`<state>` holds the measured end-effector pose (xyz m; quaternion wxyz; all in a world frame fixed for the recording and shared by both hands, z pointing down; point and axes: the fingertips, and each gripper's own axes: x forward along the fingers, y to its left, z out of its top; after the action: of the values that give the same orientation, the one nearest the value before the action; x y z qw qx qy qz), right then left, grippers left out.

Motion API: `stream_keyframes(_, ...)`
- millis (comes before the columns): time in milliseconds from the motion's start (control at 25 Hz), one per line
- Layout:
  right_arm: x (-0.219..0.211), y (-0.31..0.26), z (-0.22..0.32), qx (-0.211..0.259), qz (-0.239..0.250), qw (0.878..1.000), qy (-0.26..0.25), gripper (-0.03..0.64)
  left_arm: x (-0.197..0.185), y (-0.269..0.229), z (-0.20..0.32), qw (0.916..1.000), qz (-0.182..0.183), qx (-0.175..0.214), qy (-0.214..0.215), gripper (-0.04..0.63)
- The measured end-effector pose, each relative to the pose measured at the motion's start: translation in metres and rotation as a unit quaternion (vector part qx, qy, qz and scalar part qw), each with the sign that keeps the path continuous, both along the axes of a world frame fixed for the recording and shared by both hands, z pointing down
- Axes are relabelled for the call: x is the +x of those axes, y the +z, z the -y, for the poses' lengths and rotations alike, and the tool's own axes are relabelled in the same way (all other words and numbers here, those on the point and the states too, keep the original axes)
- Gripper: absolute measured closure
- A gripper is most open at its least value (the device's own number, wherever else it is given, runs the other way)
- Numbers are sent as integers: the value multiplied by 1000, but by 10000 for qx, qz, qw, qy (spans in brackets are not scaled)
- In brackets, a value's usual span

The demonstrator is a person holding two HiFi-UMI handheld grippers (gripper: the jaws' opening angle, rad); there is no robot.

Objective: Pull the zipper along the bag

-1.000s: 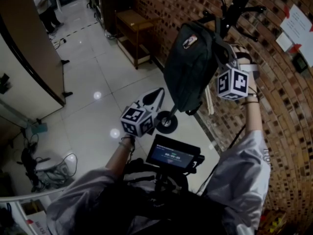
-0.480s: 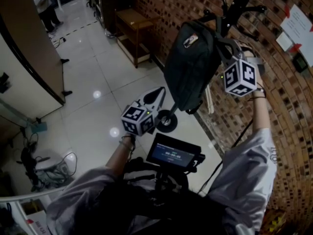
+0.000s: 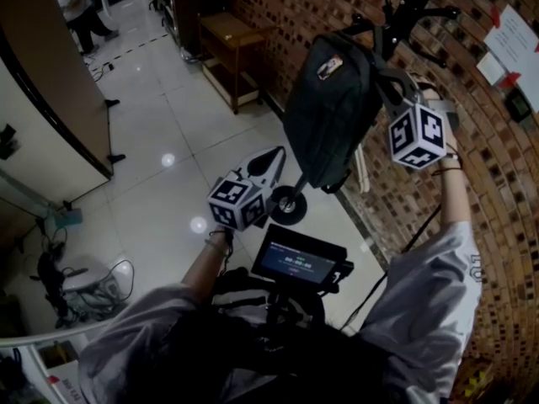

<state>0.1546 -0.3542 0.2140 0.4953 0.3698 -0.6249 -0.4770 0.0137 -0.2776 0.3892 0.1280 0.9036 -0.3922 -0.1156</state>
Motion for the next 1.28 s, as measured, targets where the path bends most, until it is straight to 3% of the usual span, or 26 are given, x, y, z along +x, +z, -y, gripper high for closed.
stream_keyframes(1280,14,64,-36,-819,124,9965,73,595,9,5,0,9999,22,-58,160,588)
